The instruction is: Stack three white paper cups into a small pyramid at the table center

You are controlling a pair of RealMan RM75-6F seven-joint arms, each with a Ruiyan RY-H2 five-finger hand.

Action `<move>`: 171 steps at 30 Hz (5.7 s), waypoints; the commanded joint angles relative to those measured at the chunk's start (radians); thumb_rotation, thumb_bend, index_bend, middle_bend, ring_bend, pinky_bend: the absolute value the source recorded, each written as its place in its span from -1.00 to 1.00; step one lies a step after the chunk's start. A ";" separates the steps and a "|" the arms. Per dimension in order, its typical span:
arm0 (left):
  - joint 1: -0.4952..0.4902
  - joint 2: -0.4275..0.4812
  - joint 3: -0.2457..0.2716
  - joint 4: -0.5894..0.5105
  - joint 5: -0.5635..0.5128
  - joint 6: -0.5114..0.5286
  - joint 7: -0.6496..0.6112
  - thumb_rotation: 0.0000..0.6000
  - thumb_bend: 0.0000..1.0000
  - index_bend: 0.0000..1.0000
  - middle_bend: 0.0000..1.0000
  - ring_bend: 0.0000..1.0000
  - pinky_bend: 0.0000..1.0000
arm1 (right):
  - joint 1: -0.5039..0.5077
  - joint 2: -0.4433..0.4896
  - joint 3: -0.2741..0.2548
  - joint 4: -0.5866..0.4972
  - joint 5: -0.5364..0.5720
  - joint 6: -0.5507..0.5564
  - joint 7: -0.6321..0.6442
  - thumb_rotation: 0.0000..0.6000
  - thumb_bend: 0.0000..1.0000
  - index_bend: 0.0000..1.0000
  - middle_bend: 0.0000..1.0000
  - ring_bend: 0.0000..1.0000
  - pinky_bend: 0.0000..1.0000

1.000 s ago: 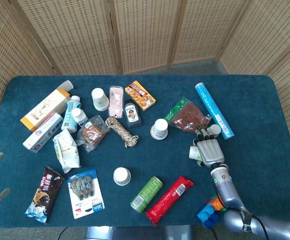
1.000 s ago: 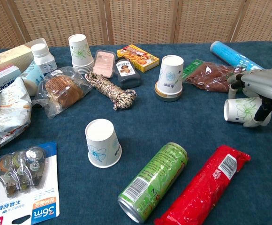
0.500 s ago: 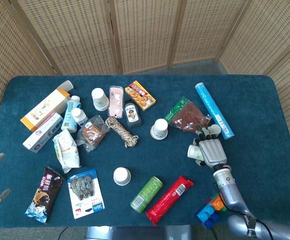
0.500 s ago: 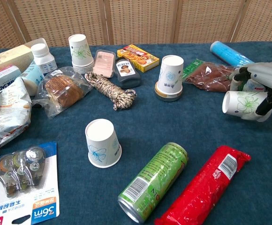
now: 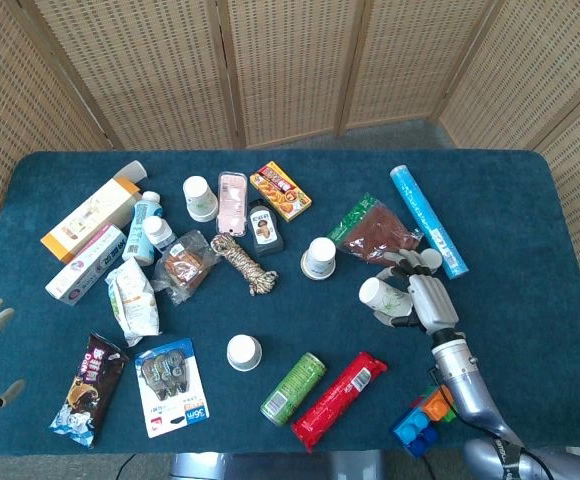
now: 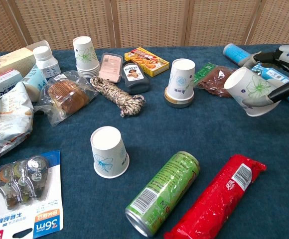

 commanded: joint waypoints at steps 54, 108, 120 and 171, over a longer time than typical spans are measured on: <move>-0.005 -0.017 0.004 -0.010 -0.007 -0.017 0.043 1.00 -0.46 -1.00 -1.00 -1.00 -1.00 | 0.061 -0.153 0.115 0.318 -0.024 -0.137 0.460 1.00 -0.44 -0.11 -0.62 -1.00 -1.00; -0.004 -0.023 0.012 -0.017 0.007 -0.015 0.054 1.00 -0.46 -1.00 -1.00 -1.00 -1.00 | 0.010 -0.168 -0.026 0.540 -0.189 -0.075 0.678 1.00 -0.07 -0.59 -0.84 -1.00 -1.00; -0.004 -0.021 0.014 -0.017 0.010 -0.014 0.049 1.00 -0.46 -1.00 -1.00 -1.00 -1.00 | 0.004 -0.169 -0.040 0.565 -0.203 -0.055 0.706 1.00 -0.06 -0.78 -0.88 -1.00 -1.00; -0.012 -0.021 0.017 -0.019 0.012 -0.026 0.054 1.00 -0.46 -1.00 -1.00 -1.00 -1.00 | 0.060 0.229 -0.110 0.214 -0.225 -0.194 0.187 0.57 -0.26 -1.00 -1.00 -1.00 -1.00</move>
